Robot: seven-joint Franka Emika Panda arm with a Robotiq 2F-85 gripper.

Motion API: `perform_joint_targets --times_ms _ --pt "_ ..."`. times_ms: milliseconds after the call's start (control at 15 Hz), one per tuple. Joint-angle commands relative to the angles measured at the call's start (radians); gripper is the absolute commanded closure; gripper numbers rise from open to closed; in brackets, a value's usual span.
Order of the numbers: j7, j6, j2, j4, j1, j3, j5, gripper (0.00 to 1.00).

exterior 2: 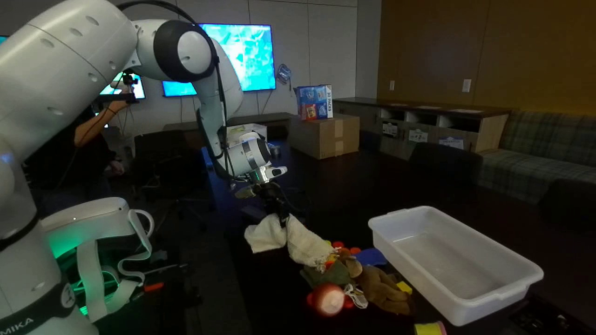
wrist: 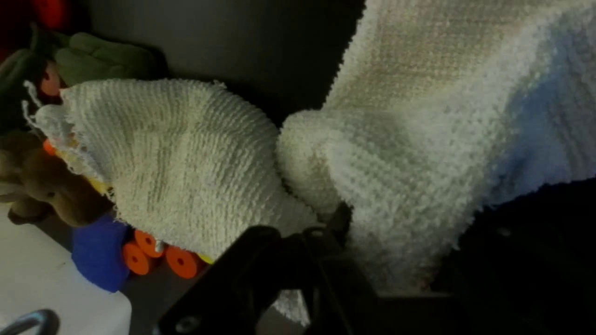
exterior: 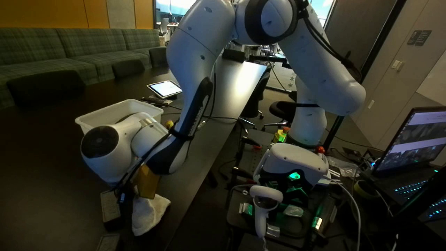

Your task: Pick up the cloth and move the objects on the table with the cloth, then put the cloth in the box

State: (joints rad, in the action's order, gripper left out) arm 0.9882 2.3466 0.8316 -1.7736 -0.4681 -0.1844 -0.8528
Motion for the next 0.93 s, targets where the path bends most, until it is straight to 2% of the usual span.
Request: perform_joint_targets --times_ms 0,267,533,667,867 --pt "-0.102 0.076 -0.218 -0.238 0.077 0.003 0.067 0.84" --pt "-0.143 0.133 -0.393 -0.416 0.156 0.040 0.134 0.84" --pt "-0.132 0.133 -0.536 -0.549 0.224 0.128 0.160 0.84" --pt "-0.093 0.113 -0.588 -0.588 0.257 0.192 0.127 0.84" --pt "-0.001 0.101 -0.586 -0.585 0.302 0.280 0.046 0.84"
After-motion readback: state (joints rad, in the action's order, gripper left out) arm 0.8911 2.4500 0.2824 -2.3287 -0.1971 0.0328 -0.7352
